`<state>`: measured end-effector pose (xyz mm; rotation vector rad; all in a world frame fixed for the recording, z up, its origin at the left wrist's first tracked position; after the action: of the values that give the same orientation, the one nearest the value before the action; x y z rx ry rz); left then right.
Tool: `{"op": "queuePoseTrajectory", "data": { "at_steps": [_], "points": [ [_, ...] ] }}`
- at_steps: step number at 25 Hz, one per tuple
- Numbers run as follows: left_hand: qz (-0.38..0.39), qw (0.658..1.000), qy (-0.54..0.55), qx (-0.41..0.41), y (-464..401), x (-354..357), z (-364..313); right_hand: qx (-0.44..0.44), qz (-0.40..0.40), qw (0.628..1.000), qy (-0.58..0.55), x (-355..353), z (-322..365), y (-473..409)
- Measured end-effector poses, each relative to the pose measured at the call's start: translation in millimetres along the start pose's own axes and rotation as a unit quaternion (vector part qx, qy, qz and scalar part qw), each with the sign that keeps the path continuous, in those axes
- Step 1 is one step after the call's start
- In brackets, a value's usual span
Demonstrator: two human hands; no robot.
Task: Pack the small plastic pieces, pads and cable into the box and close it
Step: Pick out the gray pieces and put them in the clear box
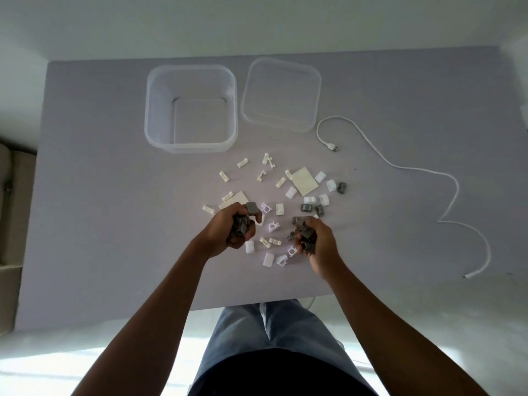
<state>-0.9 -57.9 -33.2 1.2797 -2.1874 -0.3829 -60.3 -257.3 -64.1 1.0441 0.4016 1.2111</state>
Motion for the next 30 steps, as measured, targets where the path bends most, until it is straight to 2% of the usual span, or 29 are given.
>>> {"op": "queuePoseTrajectory", "data": {
  "at_steps": [2,6,10,12,15,21,23,28,30],
  "points": [
    [0.037,0.999,0.033,0.023,-7.7,17.4,-8.3,0.01,0.04,0.997,-0.065,-2.9,7.9,7.8],
    [0.086,0.993,0.03,0.078,-20.8,48.2,-30.6,-0.022,0.109,0.991,-0.08,0.3,43.0,23.7],
    [0.111,0.988,0.017,0.109,-31.3,70.9,-53.5,-0.052,0.106,0.99,-0.081,2.6,81.6,40.5],
    [0.099,0.988,0.024,0.12,-34.9,75.6,-65.5,-0.055,0.093,0.991,-0.079,2.6,93.0,44.1],
    [0.043,0.991,0.032,0.12,-38.2,64.7,-78.8,-0.042,0.063,0.995,-0.057,11.7,104.4,38.9],
    [-0.17,0.975,-0.08,0.12,-38.7,-37.5,-113.1,-0.035,0.028,0.997,0.059,87.5,132.7,0.4],
    [-0.199,0.966,-0.116,0.113,-40.9,-80.2,-128.7,-0.028,0.017,0.992,0.125,123.5,140.1,-18.9],
    [-0.263,0.956,-0.083,0.101,-54.2,-162.7,-148.1,-0.032,0.008,0.97,0.242,200.6,151.3,-64.9],
    [-0.304,0.931,-0.182,0.093,-58.2,-187.5,-154.2,-0.057,-0.009,0.96,0.274,221.3,158.1,-81.9]
  ]
}}
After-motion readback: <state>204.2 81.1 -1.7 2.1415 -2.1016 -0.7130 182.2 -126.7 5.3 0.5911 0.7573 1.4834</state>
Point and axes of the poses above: each hand's wrist, its own y-axis away from the middle knuckle, its own x-axis out of the palm, z = x × y, the point moved 6 cm from there along -y, towards the middle knuckle, and after that the axes turned 13 degrees about x, right-handed, at the moved point
